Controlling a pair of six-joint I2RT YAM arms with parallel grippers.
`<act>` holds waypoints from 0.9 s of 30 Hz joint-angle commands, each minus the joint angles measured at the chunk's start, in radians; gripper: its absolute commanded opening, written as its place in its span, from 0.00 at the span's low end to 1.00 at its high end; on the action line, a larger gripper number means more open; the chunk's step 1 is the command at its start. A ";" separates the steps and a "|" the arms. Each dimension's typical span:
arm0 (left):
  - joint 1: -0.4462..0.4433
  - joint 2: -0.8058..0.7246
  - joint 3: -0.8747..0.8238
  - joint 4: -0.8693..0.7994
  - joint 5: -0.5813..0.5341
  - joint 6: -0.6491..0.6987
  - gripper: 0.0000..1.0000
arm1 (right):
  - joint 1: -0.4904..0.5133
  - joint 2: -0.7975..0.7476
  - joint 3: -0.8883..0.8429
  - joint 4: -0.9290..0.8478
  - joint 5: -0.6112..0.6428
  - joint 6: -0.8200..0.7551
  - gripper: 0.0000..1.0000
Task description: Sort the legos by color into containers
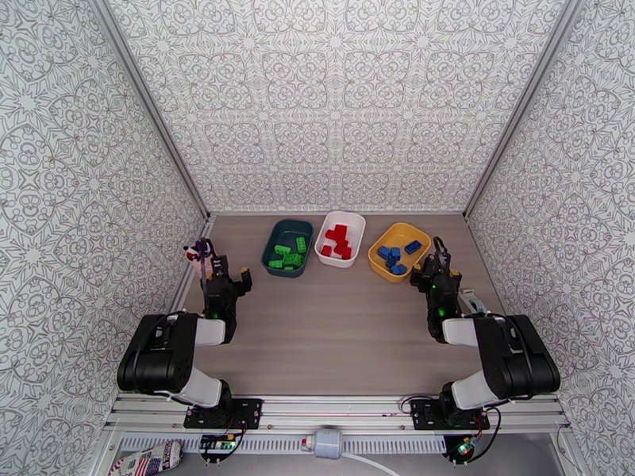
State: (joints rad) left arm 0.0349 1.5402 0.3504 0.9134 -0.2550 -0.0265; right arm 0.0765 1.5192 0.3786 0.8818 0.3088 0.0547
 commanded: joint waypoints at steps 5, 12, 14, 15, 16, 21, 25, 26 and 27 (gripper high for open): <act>0.008 0.003 0.017 0.012 0.016 -0.015 0.99 | -0.007 -0.005 -0.015 0.024 -0.010 0.004 0.99; 0.007 0.003 0.018 0.012 0.015 -0.015 0.99 | -0.007 -0.003 -0.013 0.024 -0.010 0.003 0.99; 0.005 0.003 0.018 0.012 0.014 -0.016 0.99 | -0.007 -0.004 -0.014 0.024 -0.010 0.003 0.99; 0.007 0.003 0.017 0.012 0.015 -0.016 0.99 | -0.007 -0.003 -0.013 0.023 -0.010 0.003 0.99; 0.007 0.004 0.018 0.012 0.014 -0.016 0.99 | -0.007 -0.003 -0.012 0.023 -0.011 0.004 0.99; 0.005 0.005 0.018 0.010 0.011 -0.014 0.99 | -0.014 0.009 0.014 -0.016 -0.050 0.002 0.99; 0.004 0.005 0.020 0.008 0.011 -0.014 0.99 | -0.018 -0.001 0.002 -0.004 -0.056 0.001 0.99; 0.005 0.005 0.019 0.008 0.011 -0.015 0.99 | -0.017 -0.003 -0.004 0.004 -0.058 -0.002 0.99; 0.005 0.005 0.020 0.008 0.011 -0.014 0.99 | -0.017 -0.005 -0.005 0.007 -0.064 -0.006 0.99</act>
